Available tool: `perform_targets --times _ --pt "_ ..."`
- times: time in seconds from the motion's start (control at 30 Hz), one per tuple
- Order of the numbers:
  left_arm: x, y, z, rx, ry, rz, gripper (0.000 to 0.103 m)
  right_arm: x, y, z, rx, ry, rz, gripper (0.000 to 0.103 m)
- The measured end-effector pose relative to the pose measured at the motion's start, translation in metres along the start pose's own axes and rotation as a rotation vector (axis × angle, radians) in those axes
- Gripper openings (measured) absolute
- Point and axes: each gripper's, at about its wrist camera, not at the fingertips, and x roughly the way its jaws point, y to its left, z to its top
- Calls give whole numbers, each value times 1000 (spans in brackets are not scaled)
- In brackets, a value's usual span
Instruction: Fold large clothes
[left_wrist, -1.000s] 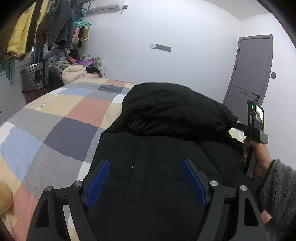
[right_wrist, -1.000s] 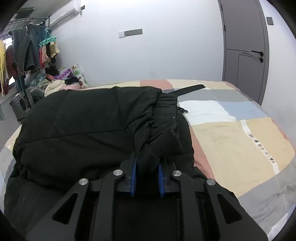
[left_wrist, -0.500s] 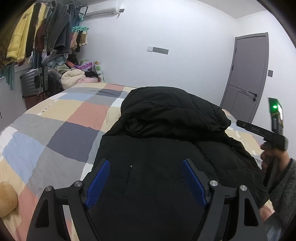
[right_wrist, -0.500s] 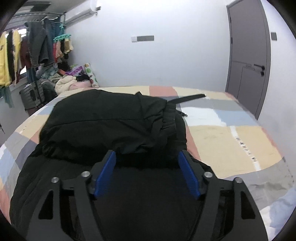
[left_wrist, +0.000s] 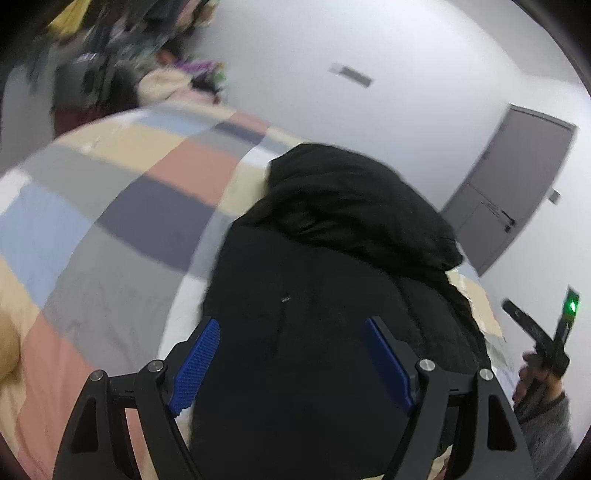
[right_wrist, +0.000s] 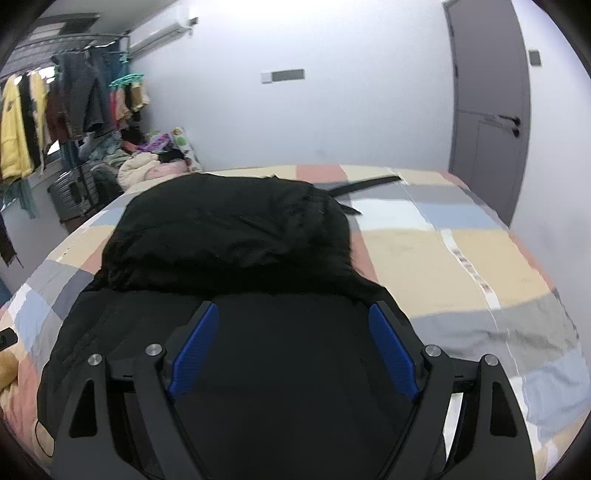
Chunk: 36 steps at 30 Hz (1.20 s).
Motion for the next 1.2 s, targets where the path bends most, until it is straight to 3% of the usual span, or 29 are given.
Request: perform_targets --times 0.1,0.23,0.37,0.5,0.67,0.77,0.9,1.0,1.2 --pt "9 24 1 -74 77 22 80 10 -18 -10 62 96 -53 84" --pt "23 52 -6 -183 172 19 80 26 -64 -25 265 207 -73 84" --pt "37 65 -14 -242 241 14 80 27 -112 -47 476 245 -64 84" --pt "52 76 -24 -305 300 -13 80 26 -159 -82 716 278 26 84" --pt "69 85 -34 -369 359 -54 80 31 -179 -116 820 351 167 84" --pt "82 99 -41 -451 414 -94 80 37 -181 -128 824 400 220 84" --pt "90 116 -48 -540 433 -148 80 47 -165 -133 679 498 243 84" --pt "90 119 -48 -558 423 -188 80 48 -157 -129 640 522 289 83" --pt "88 108 -48 -572 408 -361 80 39 -126 -113 497 509 433 82"
